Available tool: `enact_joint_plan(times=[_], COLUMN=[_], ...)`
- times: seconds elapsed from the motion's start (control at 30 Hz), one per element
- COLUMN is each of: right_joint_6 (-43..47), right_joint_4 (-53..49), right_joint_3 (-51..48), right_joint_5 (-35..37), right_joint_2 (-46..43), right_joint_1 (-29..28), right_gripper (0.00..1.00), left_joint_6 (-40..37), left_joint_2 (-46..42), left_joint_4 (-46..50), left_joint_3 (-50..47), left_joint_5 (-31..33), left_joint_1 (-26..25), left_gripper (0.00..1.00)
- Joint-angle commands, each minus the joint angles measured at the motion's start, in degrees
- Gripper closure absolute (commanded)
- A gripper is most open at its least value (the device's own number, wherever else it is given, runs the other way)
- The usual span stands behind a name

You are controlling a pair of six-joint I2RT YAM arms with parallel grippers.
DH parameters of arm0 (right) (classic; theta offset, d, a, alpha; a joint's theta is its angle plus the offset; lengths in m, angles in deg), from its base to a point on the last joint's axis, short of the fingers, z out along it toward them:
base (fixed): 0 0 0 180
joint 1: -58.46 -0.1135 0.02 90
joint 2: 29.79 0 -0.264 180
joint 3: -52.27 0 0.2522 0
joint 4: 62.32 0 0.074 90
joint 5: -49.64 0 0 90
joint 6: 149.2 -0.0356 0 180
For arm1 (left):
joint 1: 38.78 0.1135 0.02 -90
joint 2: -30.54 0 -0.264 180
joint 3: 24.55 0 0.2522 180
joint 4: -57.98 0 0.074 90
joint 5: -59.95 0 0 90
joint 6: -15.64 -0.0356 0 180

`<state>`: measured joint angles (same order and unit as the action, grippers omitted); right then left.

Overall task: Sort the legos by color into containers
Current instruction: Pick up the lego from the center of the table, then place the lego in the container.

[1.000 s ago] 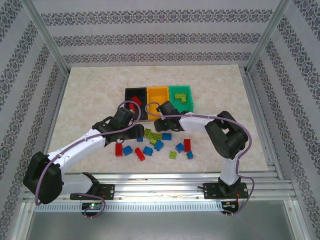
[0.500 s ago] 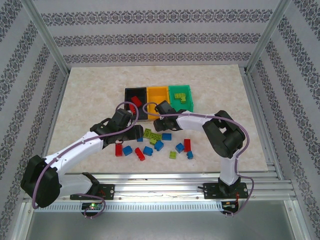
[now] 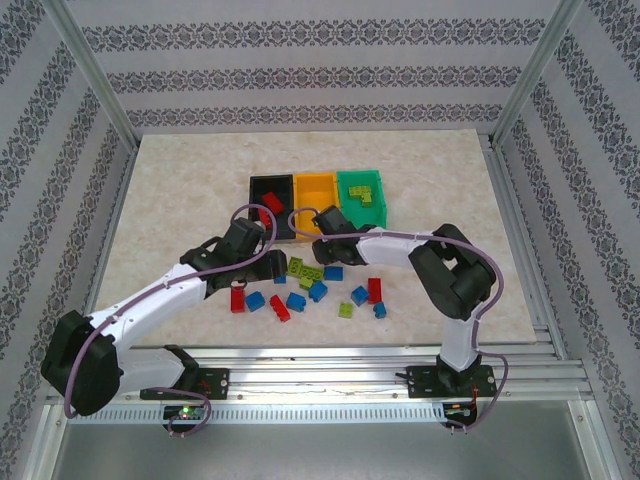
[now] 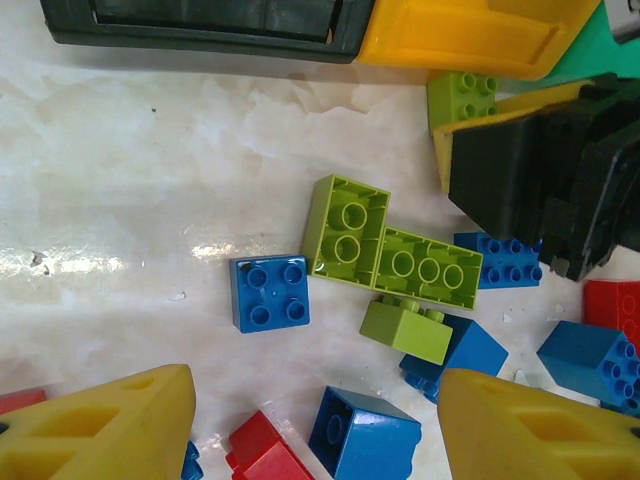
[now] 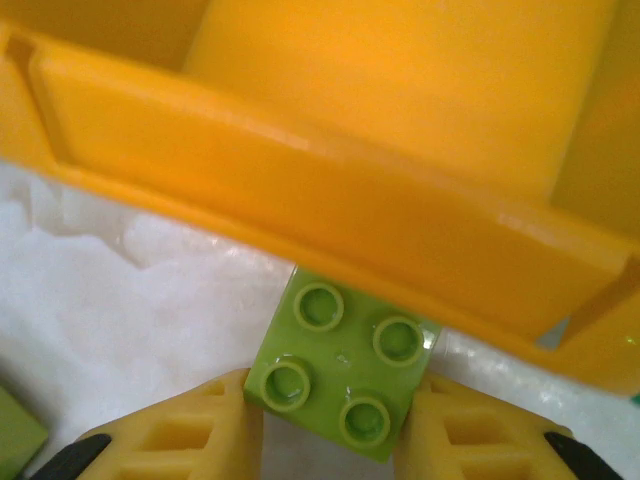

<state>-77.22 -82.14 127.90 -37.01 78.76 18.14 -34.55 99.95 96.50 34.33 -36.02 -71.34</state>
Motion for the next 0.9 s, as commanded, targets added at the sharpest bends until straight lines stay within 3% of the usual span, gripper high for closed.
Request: enact_joint_plan(times=[0.0,0.3,0.47,0.63,0.77,0.87], right_joint_6=[0.34,0.27,0.52,-2.8,-1.72,-0.46], right_joint_4=[3.21,9.67,8.15,3.69,1.26,-1.25], right_joint_3=[-3.95,-12.72,-12.84,-8.95,-5.46,-1.19], right_joint_5=[-2.24,-1.14,-0.63,-5.0,-4.86,-7.81], right_joint_2=[-5.39,-17.82,-23.17,-21.37,-18.45,-14.56], right_joint_1=[-1.69,-0.67,3.07,12.18,15.35,17.13], right_gripper=[0.68,0.68,0.67,0.66,0.64,0.56], left_joint_6=[1.65,1.18,0.29,-1.06,-1.99,-3.0], left_joint_2=[-1.91,4.86,9.93,15.92,19.18,20.98], left_joint_4=[-2.47,-4.08,-4.14,-2.71,-1.03,0.23], left_joint_3=[-2.21,0.25,3.19,7.54,10.7,12.71], left_joint_5=[-0.52,-2.27,-2.74,-3.5,-3.59,-3.24], left_joint_1=[-0.01,-0.8,-1.64,-2.69,-3.14,-3.22], left_gripper=[0.35,0.35,0.35,0.35,0.35,0.34])
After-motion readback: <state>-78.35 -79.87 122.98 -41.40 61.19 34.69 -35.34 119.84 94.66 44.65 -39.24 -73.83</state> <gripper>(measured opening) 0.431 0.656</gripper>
